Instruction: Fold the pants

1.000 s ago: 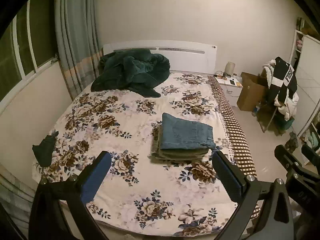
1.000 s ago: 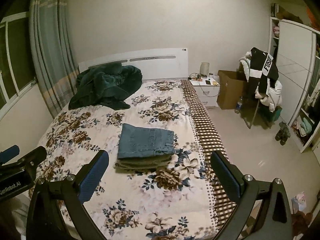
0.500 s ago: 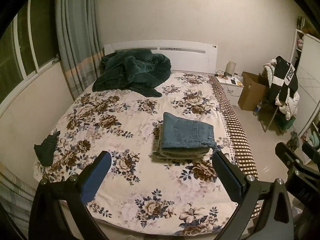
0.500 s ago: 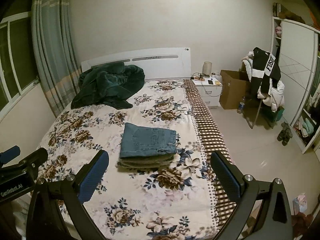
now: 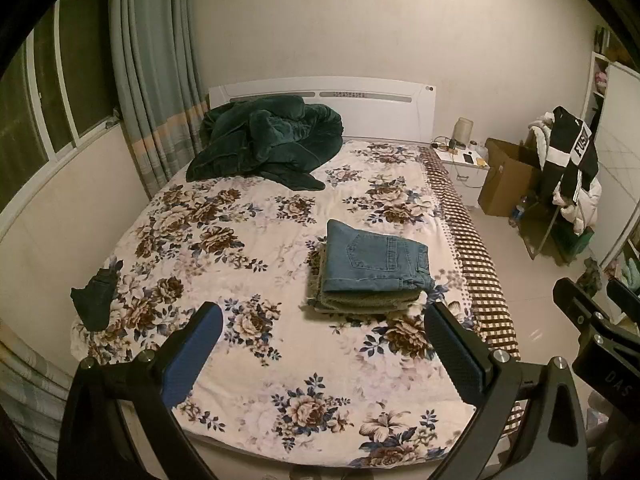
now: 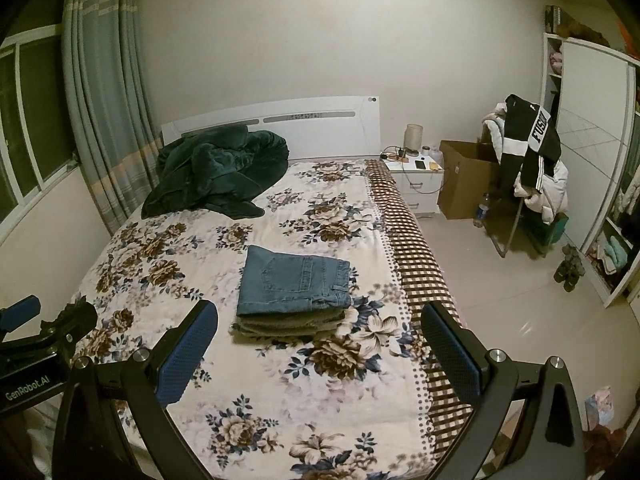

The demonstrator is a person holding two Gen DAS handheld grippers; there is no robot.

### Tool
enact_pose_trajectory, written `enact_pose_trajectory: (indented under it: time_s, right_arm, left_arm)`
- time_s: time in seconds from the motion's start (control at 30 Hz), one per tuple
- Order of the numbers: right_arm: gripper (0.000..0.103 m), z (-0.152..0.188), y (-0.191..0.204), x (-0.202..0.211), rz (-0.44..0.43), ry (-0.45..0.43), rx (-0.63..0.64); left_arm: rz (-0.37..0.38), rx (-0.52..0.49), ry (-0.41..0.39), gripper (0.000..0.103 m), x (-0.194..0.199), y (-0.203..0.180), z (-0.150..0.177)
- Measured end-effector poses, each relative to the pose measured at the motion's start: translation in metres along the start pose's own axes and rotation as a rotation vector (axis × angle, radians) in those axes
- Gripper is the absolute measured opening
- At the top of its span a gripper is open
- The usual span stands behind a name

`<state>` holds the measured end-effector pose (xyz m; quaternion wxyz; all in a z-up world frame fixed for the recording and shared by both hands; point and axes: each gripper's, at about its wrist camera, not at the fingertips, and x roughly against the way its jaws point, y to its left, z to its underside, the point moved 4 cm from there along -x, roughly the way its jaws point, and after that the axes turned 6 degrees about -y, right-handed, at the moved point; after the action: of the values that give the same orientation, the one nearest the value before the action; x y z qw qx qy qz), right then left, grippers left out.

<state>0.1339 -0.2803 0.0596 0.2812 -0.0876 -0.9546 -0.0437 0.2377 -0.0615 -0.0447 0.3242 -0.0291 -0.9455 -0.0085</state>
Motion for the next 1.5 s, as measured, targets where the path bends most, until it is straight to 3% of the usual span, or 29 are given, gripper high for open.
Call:
enact_pose_trajectory:
  time_s: [1.5]
  right_arm:
    - [0.103, 0.026, -0.003, -0.016, -0.030, 0.050, 0.031]
  left_arm:
    - [-0.026, -0.020, -0.005, 0.103, 0.007, 0.014, 0.012]
